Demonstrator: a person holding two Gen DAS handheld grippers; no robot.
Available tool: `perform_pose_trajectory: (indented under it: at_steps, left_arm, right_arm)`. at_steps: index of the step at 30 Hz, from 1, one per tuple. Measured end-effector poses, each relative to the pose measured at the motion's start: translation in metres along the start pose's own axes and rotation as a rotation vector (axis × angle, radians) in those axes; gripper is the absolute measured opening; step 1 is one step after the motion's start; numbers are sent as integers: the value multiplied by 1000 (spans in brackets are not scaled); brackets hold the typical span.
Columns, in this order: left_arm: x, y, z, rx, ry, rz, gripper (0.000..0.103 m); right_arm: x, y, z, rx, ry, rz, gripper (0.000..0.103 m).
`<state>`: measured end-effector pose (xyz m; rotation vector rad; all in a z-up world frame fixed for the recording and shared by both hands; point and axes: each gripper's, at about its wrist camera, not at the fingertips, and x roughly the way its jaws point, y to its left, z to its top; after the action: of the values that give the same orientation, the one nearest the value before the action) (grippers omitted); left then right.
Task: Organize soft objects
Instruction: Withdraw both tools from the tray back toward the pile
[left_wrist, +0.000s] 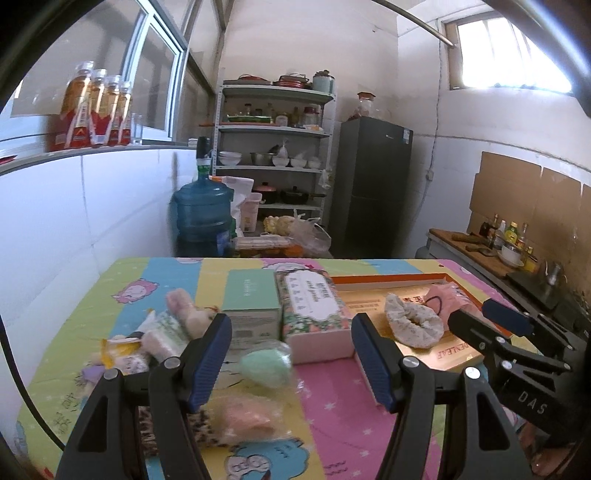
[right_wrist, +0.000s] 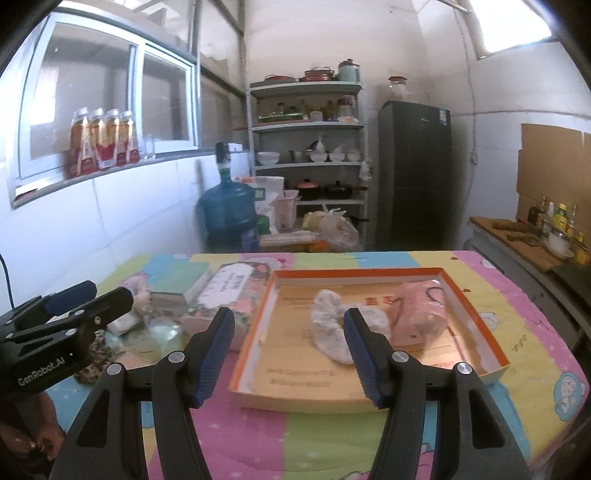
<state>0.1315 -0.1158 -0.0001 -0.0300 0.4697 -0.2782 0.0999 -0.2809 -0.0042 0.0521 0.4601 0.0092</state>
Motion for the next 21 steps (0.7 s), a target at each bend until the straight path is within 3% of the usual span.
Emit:
perform_pose_trajectory:
  at_steps: [21]
  left_arm:
    - [-30,72,-15,-53,-23,102,67]
  right_arm:
    - [11,81,0,-85,18,98,63]
